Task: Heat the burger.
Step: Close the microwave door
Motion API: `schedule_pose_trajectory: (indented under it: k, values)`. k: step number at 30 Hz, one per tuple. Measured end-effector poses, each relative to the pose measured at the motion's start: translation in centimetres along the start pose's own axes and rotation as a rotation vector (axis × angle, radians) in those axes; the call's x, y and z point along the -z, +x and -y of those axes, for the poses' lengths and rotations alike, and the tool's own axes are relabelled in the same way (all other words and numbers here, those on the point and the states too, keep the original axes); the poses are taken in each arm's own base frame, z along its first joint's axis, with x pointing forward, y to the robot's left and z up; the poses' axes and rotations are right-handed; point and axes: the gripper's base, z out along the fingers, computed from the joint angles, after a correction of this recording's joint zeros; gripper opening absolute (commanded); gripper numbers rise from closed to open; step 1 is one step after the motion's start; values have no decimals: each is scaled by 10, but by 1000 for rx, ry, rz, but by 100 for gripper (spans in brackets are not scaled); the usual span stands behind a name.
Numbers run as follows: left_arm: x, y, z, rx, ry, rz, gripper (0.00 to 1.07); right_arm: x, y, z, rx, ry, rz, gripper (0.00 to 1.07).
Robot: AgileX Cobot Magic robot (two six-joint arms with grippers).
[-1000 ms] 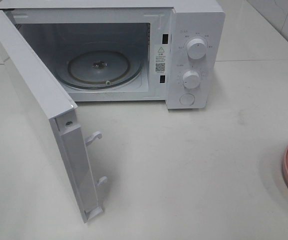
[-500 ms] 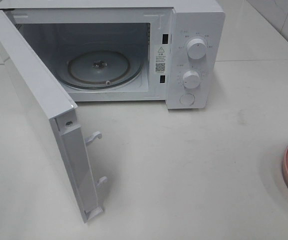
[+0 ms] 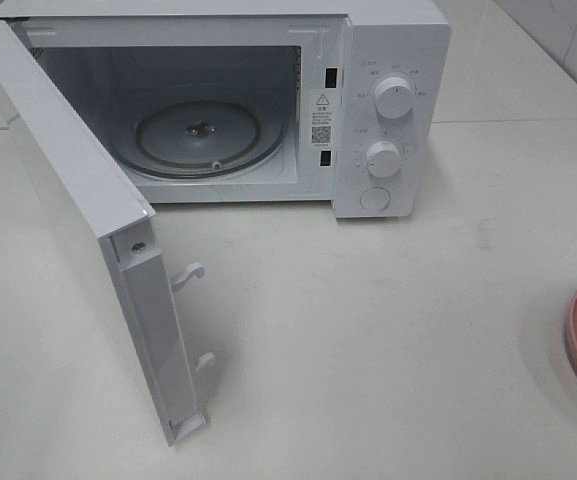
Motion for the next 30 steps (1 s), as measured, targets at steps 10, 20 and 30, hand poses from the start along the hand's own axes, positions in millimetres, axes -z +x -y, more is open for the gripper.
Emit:
schedule_pose_trajectory:
  k: [10, 20, 30]
  values:
    - [0, 0, 1, 9, 10, 1, 100, 0, 0, 0, 0, 0, 0, 75]
    - [-7, -22, 0, 22, 9, -6, 93, 0, 0, 0, 0, 0, 0, 75]
    - [-46, -48, -7, 40, -9, -69, 40, 0, 0, 0, 0, 0, 0, 75]
